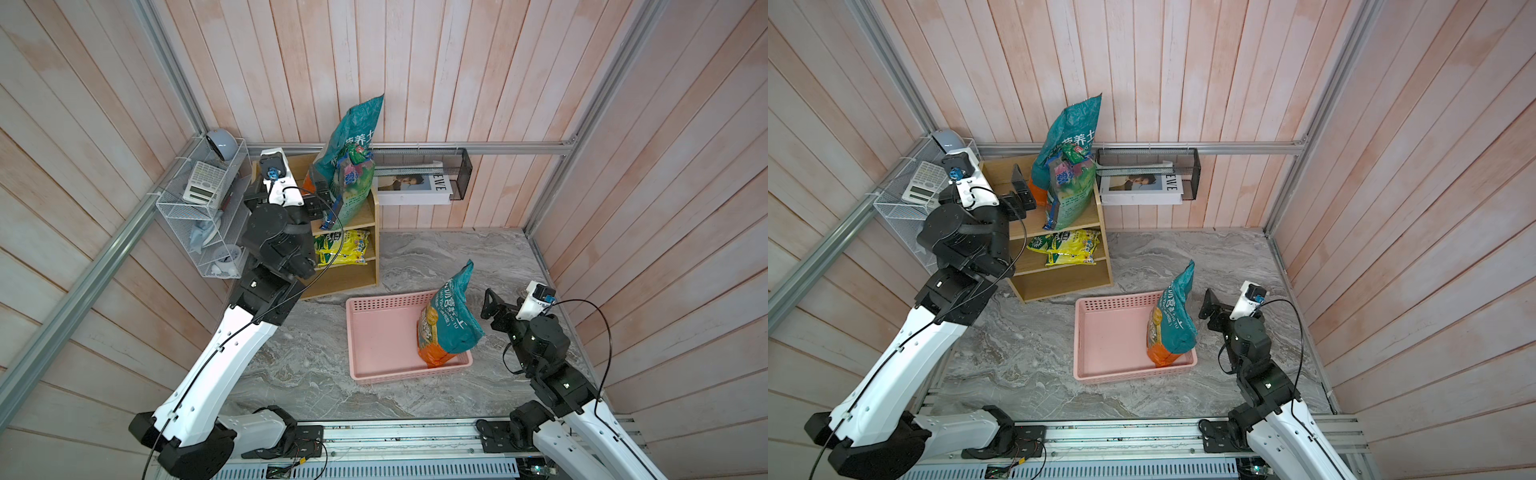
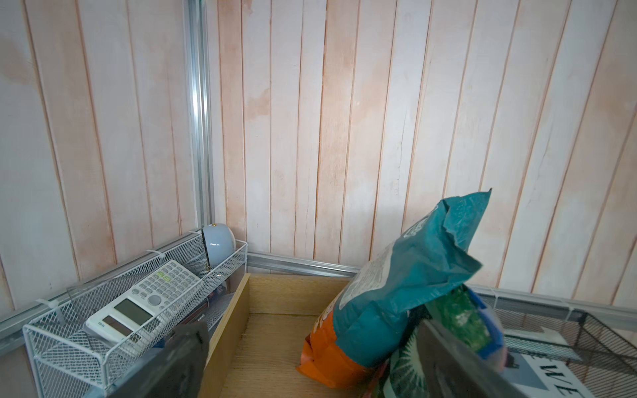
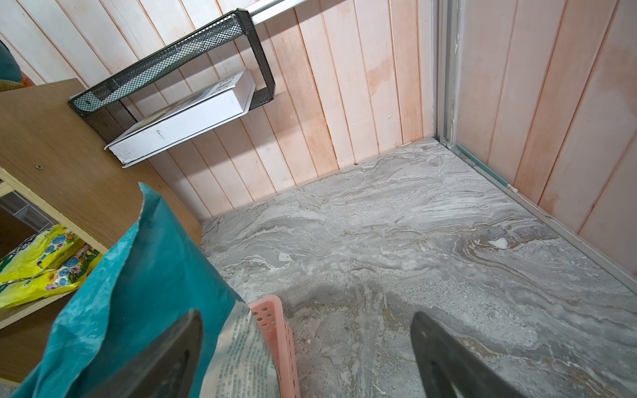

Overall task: Take down the fertilizer bag from the shelf
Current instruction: Pick up the fertilizer bag from the shelf.

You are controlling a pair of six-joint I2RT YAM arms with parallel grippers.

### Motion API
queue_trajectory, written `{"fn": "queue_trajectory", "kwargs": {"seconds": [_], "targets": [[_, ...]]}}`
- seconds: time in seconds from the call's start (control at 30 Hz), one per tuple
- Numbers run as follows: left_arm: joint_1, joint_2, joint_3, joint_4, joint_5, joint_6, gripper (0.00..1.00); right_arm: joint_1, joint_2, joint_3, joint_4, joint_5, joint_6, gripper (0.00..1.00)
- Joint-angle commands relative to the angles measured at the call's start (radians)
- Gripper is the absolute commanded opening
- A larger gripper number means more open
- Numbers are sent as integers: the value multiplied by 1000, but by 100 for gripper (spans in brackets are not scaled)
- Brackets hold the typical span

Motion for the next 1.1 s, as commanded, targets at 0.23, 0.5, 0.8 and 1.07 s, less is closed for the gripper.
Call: {"fn": "queue_trajectory", "kwargs": {"seconds": [0.23, 0.5, 0.8, 1.07], "targets": [[166, 99, -15, -10, 275, -8, 100, 1, 1, -24, 33, -10, -7, 98], [167, 147, 20, -2, 361, -18, 100, 1, 18, -24, 41, -15, -7, 98], [168, 293, 226, -52, 328, 63, 100, 1, 18, -26, 44, -23, -7, 98], [168, 360, 337, -63, 366, 81, 59, 1, 33, -29, 60, -31, -10, 98]]}}
